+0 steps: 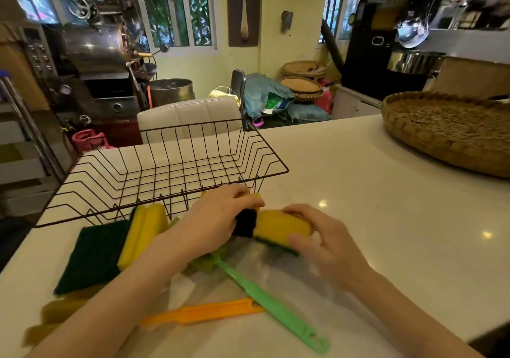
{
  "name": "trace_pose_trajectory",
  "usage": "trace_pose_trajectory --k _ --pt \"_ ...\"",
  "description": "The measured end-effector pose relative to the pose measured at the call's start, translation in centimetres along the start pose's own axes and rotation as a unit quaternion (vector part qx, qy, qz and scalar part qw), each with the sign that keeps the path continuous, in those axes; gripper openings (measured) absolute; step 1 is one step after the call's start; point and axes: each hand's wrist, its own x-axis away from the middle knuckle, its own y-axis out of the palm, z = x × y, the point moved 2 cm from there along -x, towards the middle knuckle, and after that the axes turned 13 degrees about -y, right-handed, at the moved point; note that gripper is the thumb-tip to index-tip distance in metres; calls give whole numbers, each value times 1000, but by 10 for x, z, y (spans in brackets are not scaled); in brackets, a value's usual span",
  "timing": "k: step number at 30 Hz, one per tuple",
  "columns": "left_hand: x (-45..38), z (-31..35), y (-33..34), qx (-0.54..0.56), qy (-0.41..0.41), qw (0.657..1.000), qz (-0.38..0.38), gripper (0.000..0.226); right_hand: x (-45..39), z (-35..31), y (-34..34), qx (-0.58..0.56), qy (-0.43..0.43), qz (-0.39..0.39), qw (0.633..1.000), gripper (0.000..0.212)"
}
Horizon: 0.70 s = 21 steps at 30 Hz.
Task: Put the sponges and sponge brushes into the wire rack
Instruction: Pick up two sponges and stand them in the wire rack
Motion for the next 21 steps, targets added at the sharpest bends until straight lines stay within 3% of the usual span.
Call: trace_pose_trajectory --k 2,5,8,16,21 --pt "0 1 0 -5 2 1000 5 51 -6 4 -10 -106 72 101 987 21" --pt "-2 1 2 -9 -1 1000 2 50 -15 20 -18 -193 205 180 942 32" --pt "-4 0 1 -17 -1 1000 -4 50 -23 36 -25 -189 267 165 930 35" --pt "-6 1 -7 -36 22 999 -4 48 -41 69 -31 -186 317 165 915 20" --pt "-10 5 -19 137 22 989 53 49 -43 75 -35 -142 310 166 925 38"
